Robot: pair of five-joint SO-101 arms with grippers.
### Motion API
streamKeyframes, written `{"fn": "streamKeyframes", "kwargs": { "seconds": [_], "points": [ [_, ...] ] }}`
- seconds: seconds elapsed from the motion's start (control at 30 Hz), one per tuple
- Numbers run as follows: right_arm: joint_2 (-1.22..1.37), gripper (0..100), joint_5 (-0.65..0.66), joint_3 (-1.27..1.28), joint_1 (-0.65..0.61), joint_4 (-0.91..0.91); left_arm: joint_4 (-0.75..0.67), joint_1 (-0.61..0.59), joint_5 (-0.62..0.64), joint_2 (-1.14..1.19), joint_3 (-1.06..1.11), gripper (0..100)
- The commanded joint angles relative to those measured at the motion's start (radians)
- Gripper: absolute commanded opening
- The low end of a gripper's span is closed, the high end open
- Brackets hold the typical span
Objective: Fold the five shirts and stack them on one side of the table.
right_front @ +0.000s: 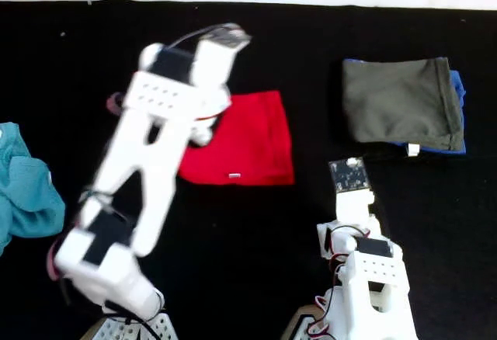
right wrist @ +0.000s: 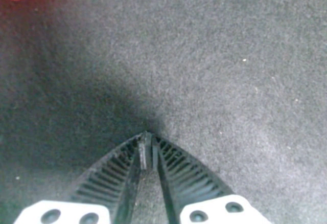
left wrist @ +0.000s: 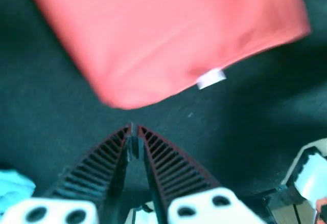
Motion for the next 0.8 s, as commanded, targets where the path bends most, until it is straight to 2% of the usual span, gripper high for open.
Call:
{"fn": "streamKeyframes", "kwargs": {
  "seconds": [0.0, 0.23, 0.33, 0.53, 0.6, 0.77],
  "points": [
    [-0.002, 0.6, 0.006, 0.018, 0.008, -0.024, -0.238, -0.045, -0.017, -0.122, 0.298, 1],
    [-0.002, 0.6, 0.006, 0.018, 0.008, -0.024, -0.597, -0.047, -0.015, -0.133, 0.618, 1],
    [-0.002, 0.6, 0.006, 0.018, 0.008, -0.024, -0.689, -0.047, -0.017, -0.133, 0.688, 1],
    [-0.002, 0.6, 0.006, 0.016, 0.007, -0.022, -0.689, -0.047, -0.014, -0.156, 0.734, 1],
    [-0.002, 0.6, 0.011, 0.005, 0.004, -0.004, -0.635, -0.048, -0.014, -0.202, 0.707, 1],
    [-0.002, 0.6, 0.014, -0.255, 0.002, 0.282, -0.411, -0.067, -0.018, -0.421, 0.608, 1]
  ]
}}
